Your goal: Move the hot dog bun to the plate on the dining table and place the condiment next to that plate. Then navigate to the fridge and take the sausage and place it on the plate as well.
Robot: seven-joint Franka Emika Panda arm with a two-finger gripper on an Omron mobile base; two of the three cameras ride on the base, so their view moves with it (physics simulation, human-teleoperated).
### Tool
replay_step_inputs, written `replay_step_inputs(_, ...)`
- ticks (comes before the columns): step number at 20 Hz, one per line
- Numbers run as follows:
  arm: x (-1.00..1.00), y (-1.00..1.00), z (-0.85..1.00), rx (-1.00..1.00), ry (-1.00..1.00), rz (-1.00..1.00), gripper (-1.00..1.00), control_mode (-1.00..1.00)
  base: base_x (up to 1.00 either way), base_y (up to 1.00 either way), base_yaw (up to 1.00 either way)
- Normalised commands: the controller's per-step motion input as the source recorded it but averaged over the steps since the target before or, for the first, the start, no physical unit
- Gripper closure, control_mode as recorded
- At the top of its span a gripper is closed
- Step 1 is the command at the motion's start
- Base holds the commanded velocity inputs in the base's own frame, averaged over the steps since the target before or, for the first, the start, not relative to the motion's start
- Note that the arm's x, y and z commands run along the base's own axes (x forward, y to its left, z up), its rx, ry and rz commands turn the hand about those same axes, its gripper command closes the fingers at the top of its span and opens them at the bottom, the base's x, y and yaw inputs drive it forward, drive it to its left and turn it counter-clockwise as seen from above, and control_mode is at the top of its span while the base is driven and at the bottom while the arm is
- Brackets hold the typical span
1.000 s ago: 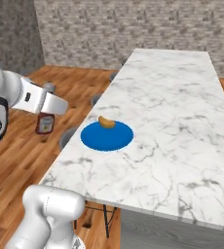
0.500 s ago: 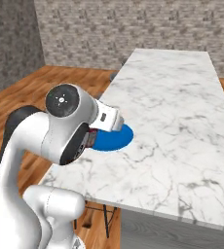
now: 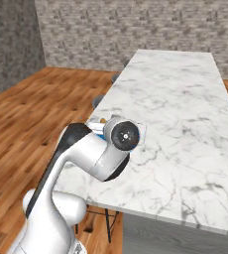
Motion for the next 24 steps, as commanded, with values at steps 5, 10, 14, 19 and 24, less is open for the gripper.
replay_step_inputs(5, 0.32, 0.00, -0.55, 0.00, -0.14, 0.30, 1.00, -1.00, 0.00, 0.00, 0.00)
replay_step_inputs(10, 0.13, 0.00, -0.38, 0.00, -0.25, 0.27, 1.00, -1.00, 0.00, 0.00, 0.00)
replay_step_inputs(14, 0.24, 0.13, -0.30, 0.00, -0.26, 0.17, 1.00, -1.00, 0.00, 0.00, 0.00)
replay_step_inputs(19, 0.61, 0.06, -0.25, -0.01, -0.07, 0.06, 1.00, -1.00, 0.00, 0.00, 0.00)
replay_step_inputs(24, 0.69, 0.00, -0.16, -0.02, 0.07, 0.03, 1.00, -1.00, 0.00, 0.00, 0.00)
